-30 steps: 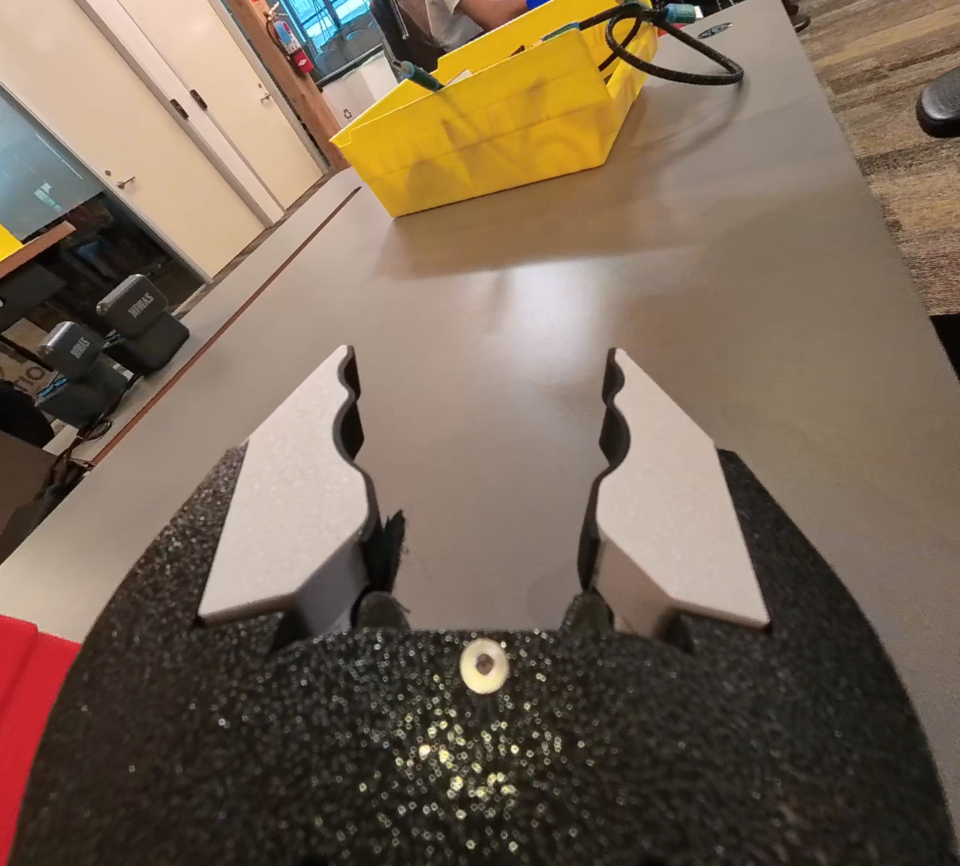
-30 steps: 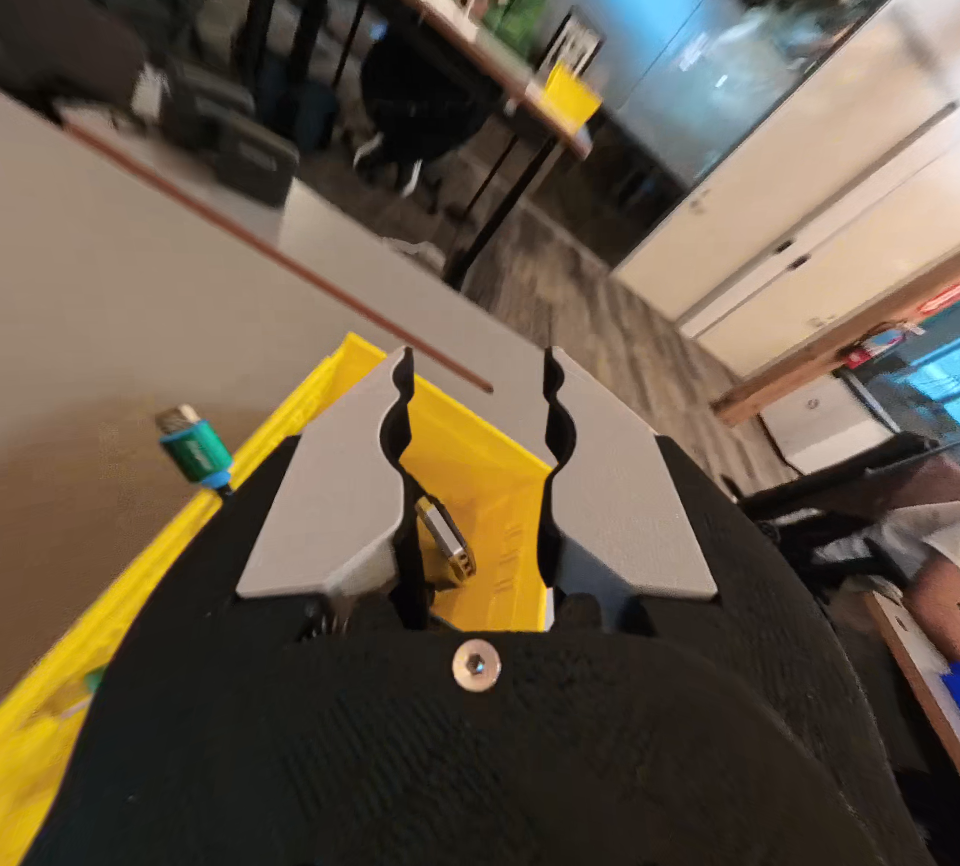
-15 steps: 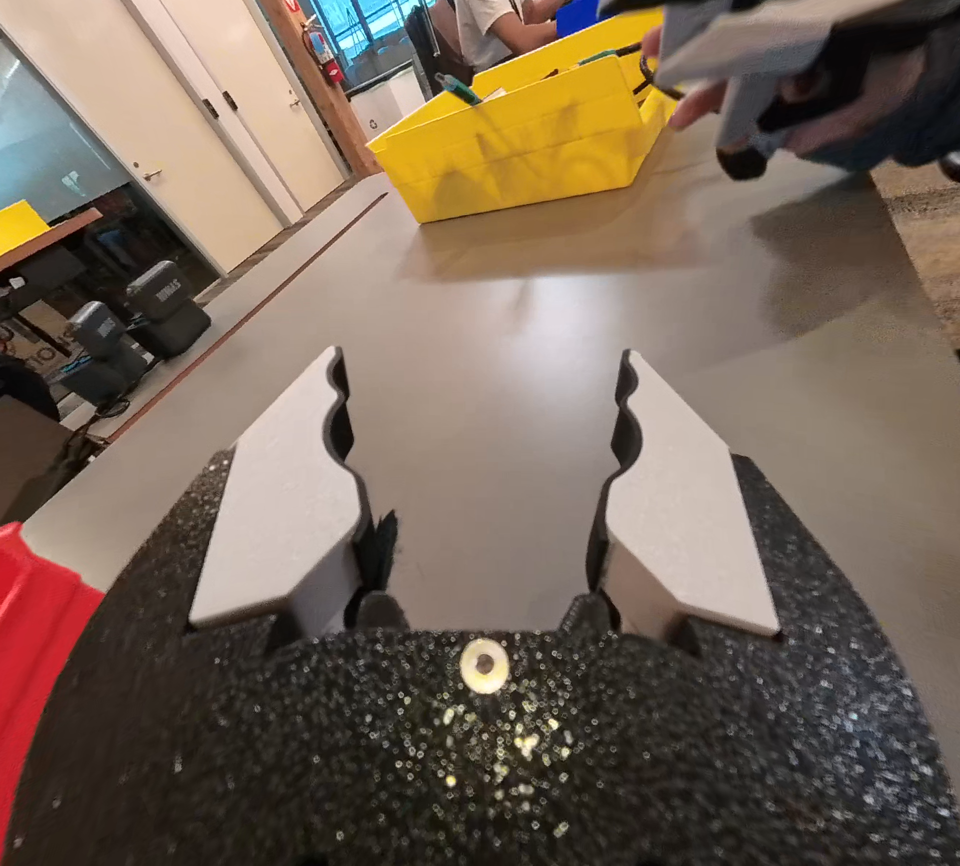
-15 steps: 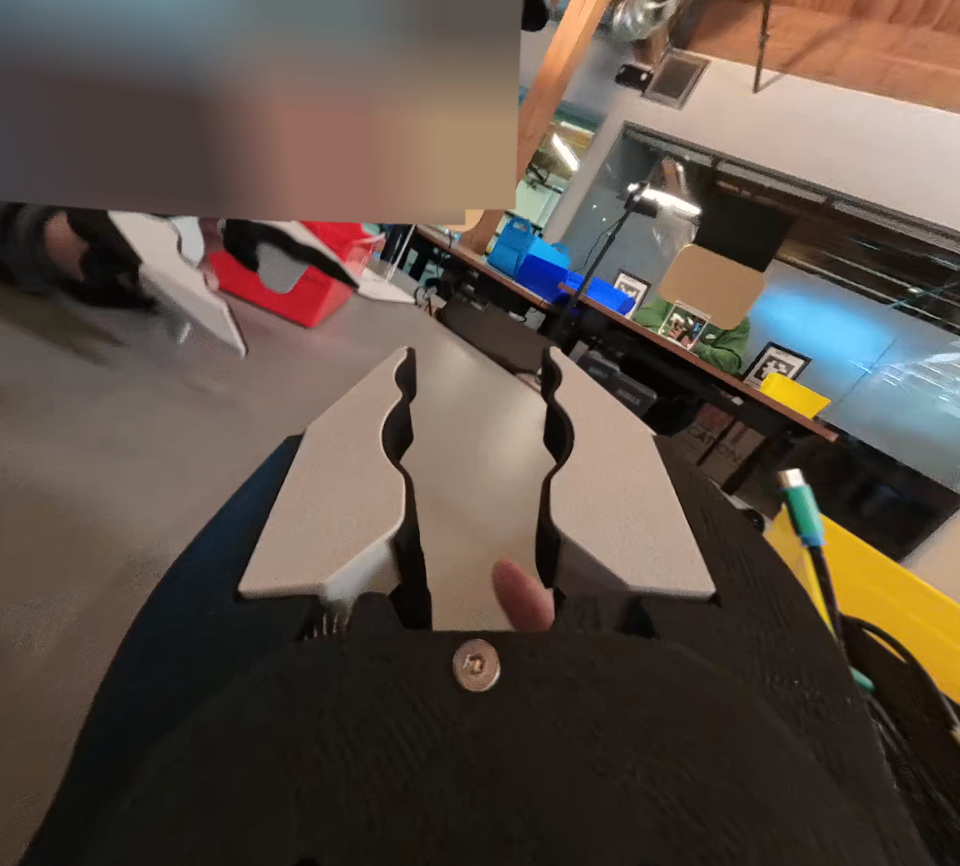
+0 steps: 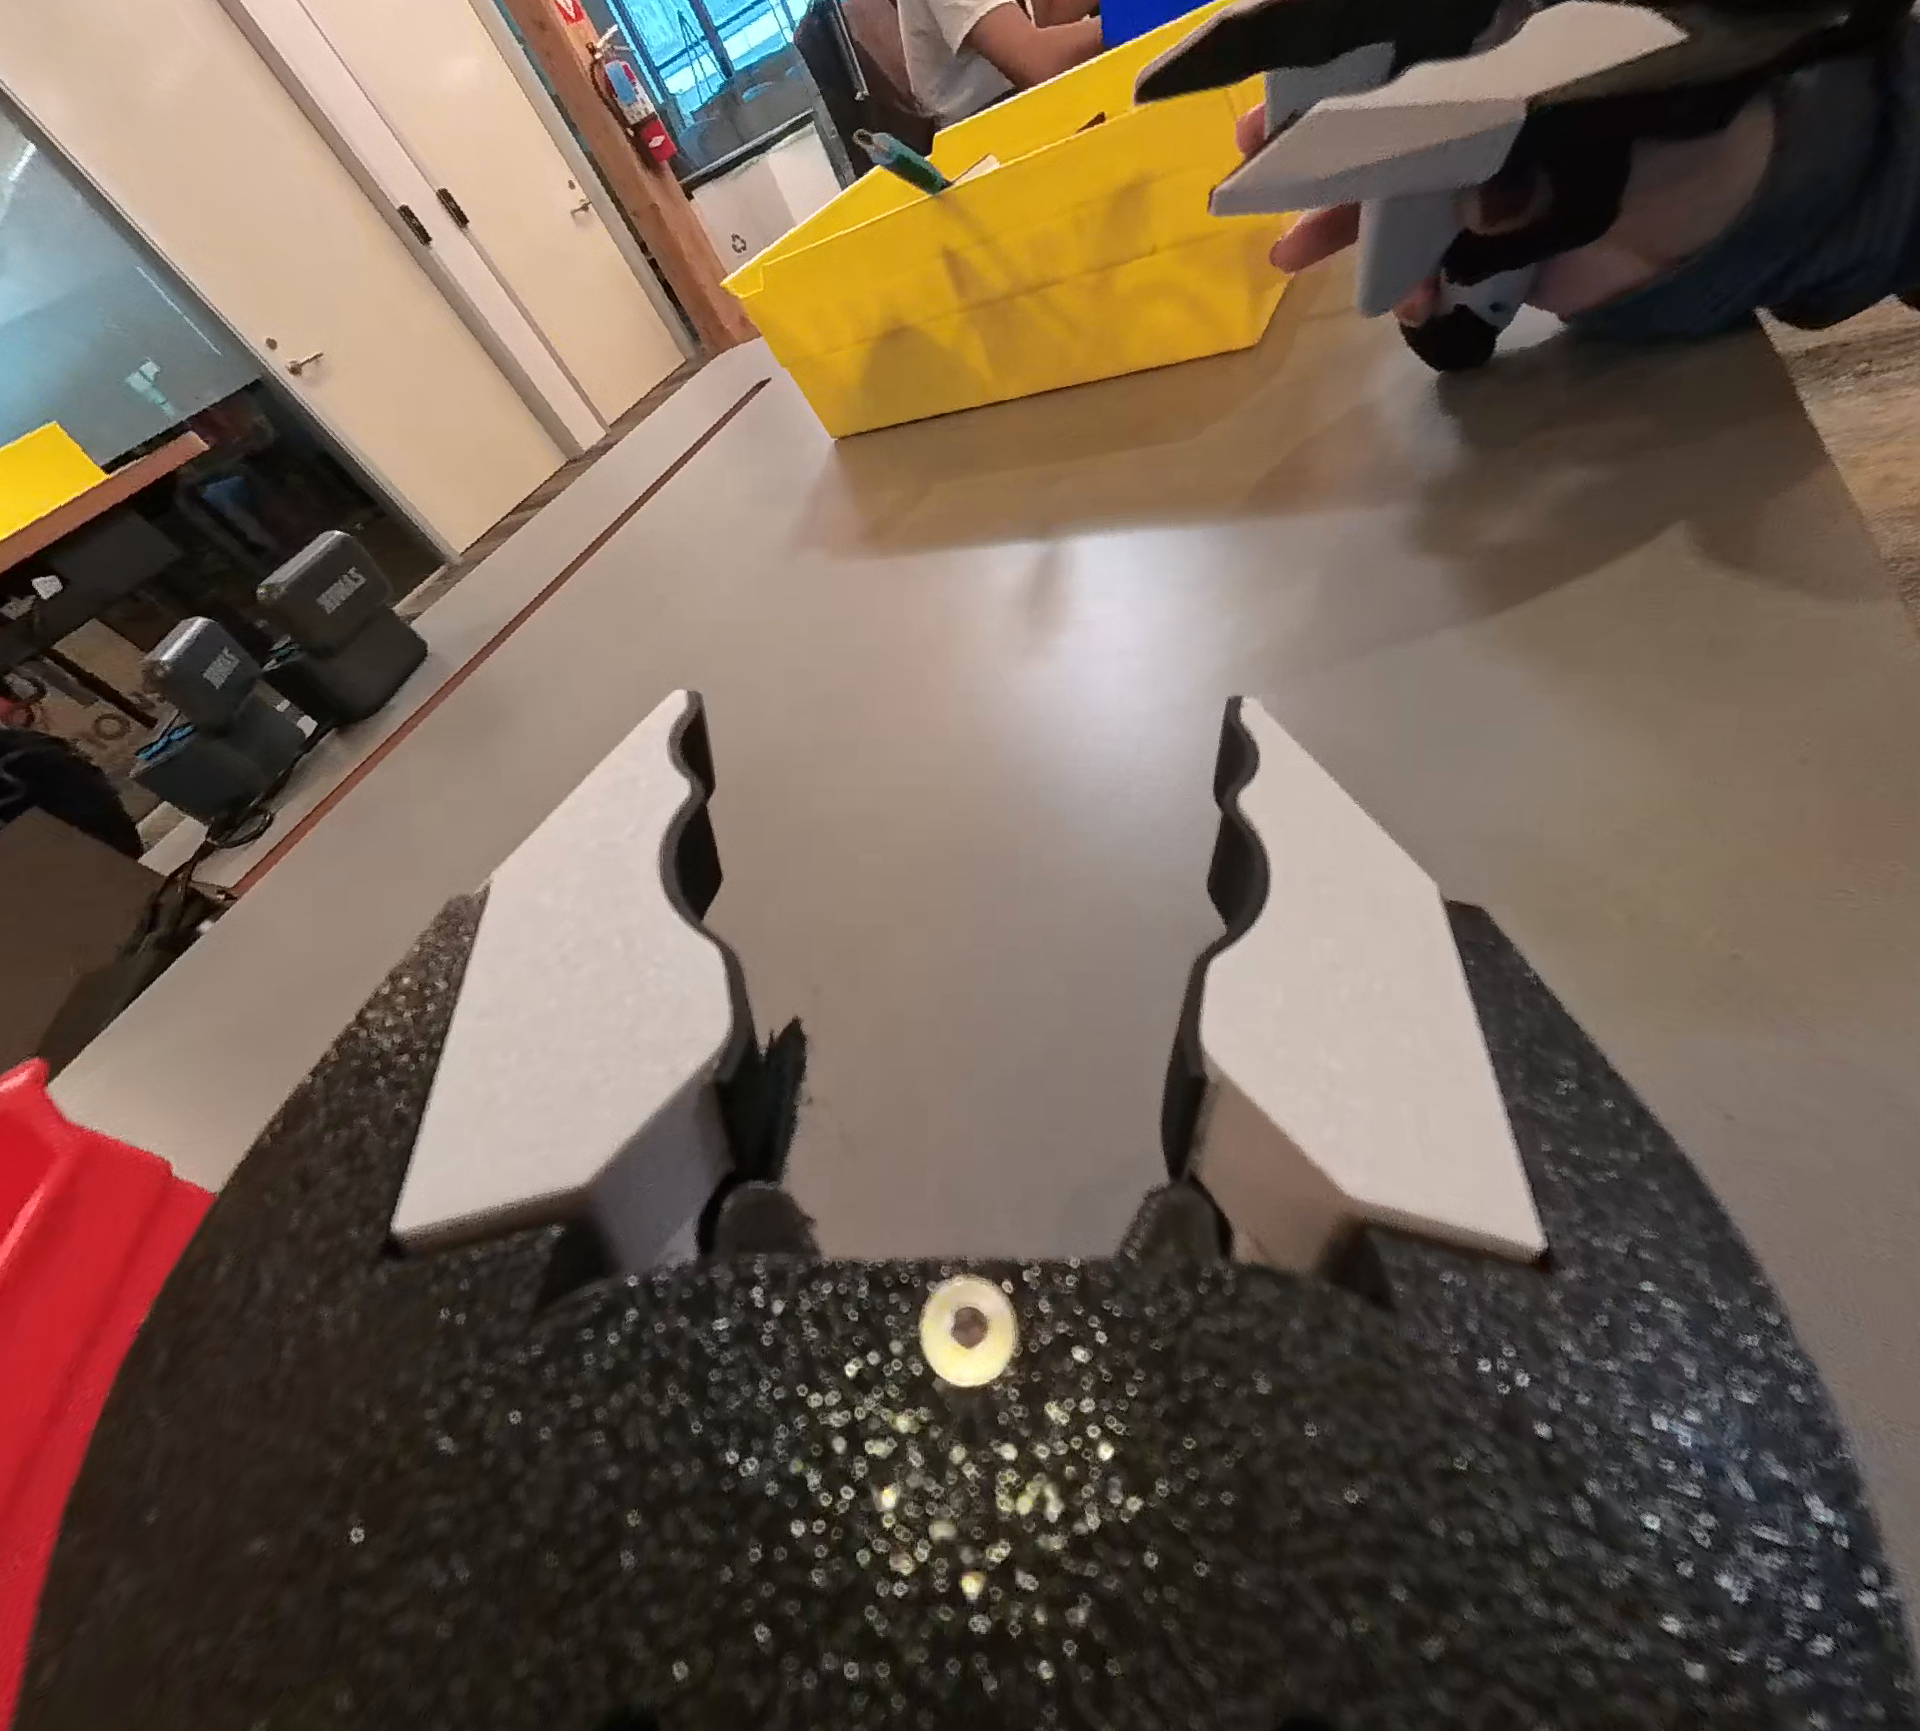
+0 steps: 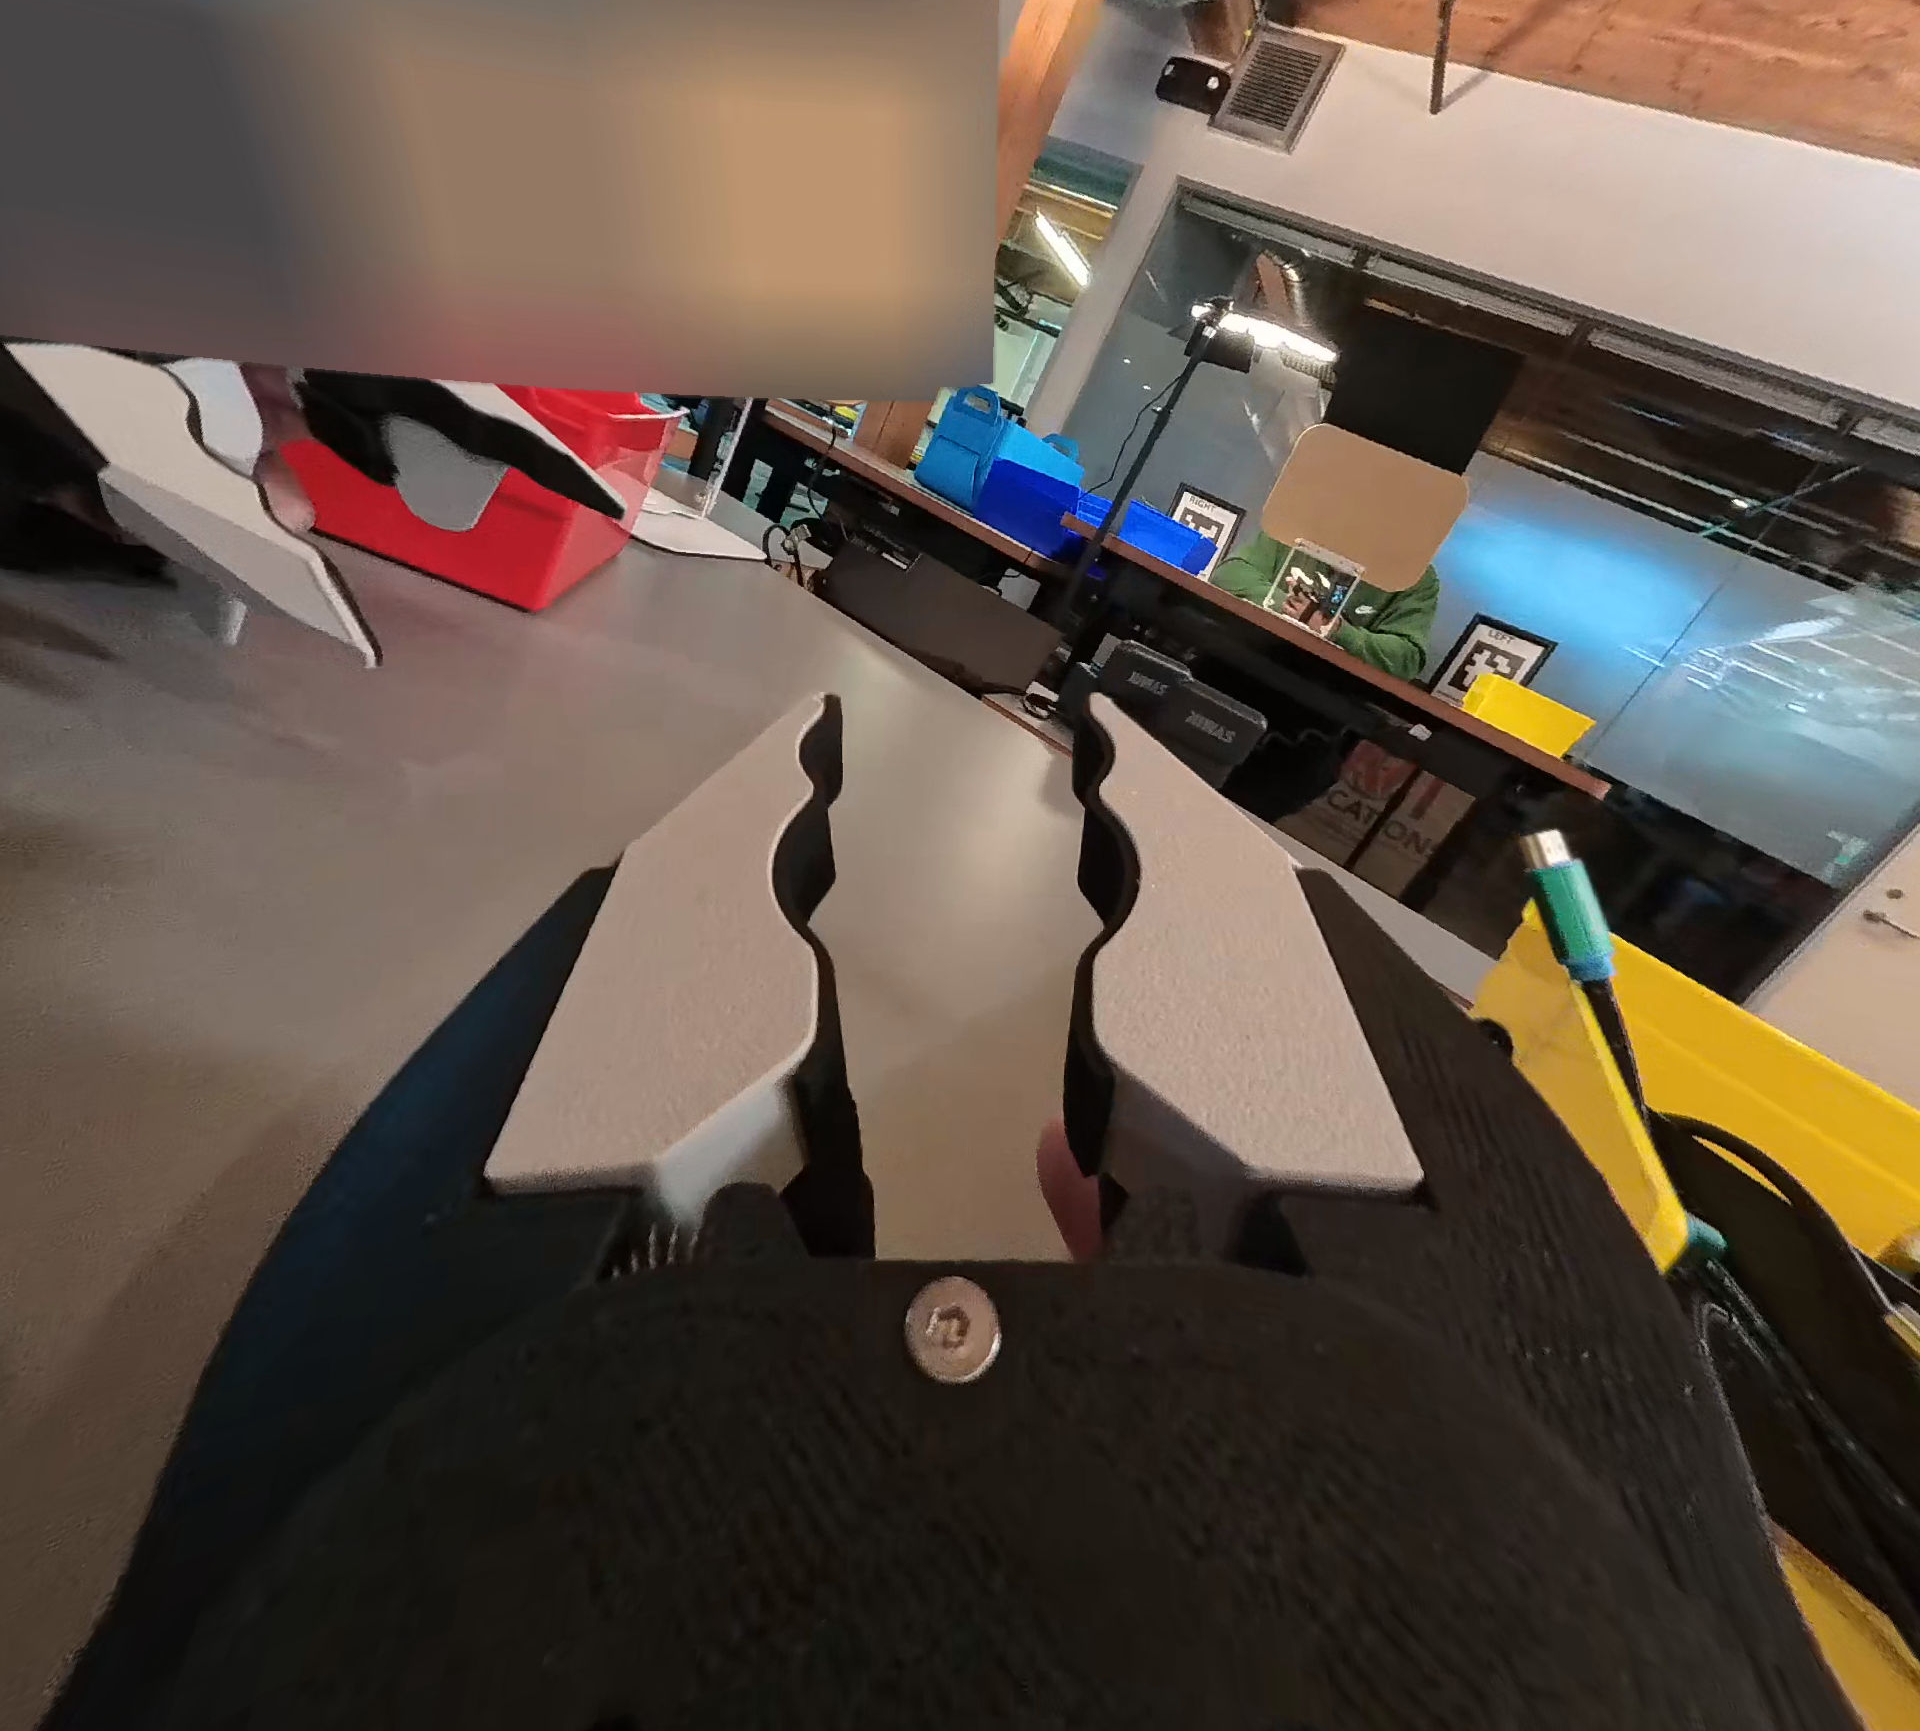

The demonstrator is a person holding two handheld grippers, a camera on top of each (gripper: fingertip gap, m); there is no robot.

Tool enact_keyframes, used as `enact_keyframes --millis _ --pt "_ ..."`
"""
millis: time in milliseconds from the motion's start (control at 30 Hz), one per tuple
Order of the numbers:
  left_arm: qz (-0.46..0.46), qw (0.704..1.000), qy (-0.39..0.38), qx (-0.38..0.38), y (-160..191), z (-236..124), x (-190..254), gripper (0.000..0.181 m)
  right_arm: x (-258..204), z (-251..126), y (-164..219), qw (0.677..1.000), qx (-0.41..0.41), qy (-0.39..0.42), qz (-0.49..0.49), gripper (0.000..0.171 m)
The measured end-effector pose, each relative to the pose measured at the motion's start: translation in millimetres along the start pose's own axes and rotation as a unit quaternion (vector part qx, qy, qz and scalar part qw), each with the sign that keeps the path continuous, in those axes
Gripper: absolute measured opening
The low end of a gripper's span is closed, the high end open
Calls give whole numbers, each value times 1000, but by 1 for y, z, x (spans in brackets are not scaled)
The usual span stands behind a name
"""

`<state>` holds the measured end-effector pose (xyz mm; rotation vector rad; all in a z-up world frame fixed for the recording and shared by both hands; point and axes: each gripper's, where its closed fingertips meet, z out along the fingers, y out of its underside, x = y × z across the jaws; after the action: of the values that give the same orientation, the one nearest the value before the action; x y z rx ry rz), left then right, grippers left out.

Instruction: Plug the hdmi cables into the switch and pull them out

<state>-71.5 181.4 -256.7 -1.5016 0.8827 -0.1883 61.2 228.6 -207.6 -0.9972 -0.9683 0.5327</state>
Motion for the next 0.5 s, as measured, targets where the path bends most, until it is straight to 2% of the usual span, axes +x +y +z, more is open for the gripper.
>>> enact_keyframes --millis 367,500 --pt "24 1000 2 -12 4 0 5 93 2 1 2 1000 -6 7 -8 40" --pt "25 1000 8 -14 4 0 6 93 21 -10 7 996 -47 58 -48 41"
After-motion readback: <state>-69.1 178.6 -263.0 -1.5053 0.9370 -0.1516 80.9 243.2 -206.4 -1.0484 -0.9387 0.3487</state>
